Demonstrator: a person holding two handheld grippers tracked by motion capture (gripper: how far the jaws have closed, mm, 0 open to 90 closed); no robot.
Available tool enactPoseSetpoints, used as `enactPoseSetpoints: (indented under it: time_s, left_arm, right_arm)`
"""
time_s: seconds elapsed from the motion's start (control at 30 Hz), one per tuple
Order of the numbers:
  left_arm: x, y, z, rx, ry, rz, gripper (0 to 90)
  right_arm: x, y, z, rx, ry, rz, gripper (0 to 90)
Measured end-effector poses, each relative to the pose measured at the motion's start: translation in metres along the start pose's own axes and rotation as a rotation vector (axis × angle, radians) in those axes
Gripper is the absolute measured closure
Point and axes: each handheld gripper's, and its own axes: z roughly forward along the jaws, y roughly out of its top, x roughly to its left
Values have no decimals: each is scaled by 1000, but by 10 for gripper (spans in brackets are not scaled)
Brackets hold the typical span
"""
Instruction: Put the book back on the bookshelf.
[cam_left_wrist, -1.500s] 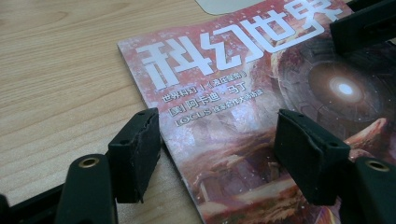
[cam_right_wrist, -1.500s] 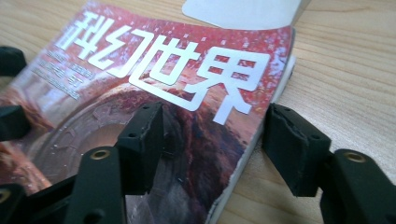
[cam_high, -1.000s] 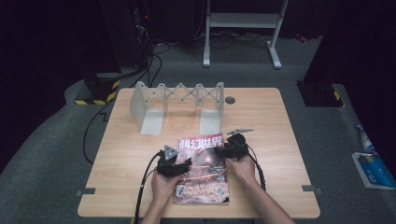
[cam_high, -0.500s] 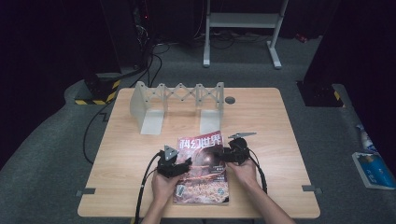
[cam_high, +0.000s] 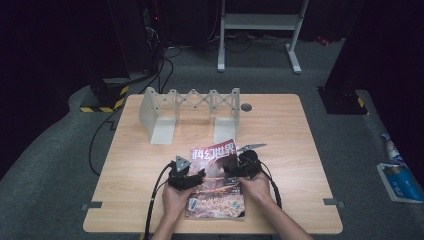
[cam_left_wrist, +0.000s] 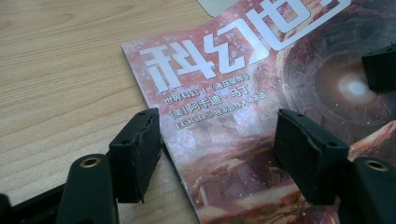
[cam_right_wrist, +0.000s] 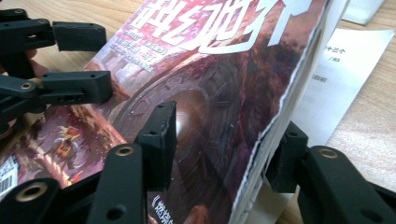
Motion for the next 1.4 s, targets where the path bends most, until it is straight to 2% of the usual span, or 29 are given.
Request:
enactPoseSetpoints:
  time_s: [0.13, 0.23, 0.33, 0.53, 0.73, 1.0, 1.4]
  left_arm:
    - [1, 0, 0, 1, 0, 5, 322]
    - [1, 0, -1, 3, -3, 0, 323]
    - [2, 0, -1, 7, -12, -8, 320]
    - [6, 1, -2, 8, -35, -37, 296]
    - [8, 1, -3, 11, -74, -44, 254]
    - [9, 1, -2, 10, -118, -50, 201]
    - [10, 1, -3, -7, -194, -73, 154]
  right_arm:
    - [2, -2, 0, -5, 3, -6, 579]
    - [1, -2, -4, -9, 22, -25, 703]
    - [1, -3, -8, -12, 46, -39, 762]
    - [3, -9, -12, -26, 58, -82, 805]
    - [10, -13, -22, -52, 69, -127, 844]
    - [12, -16, -30, -75, 83, -132, 853]
    - [16, -19, -45, -138, 134, -151, 856]
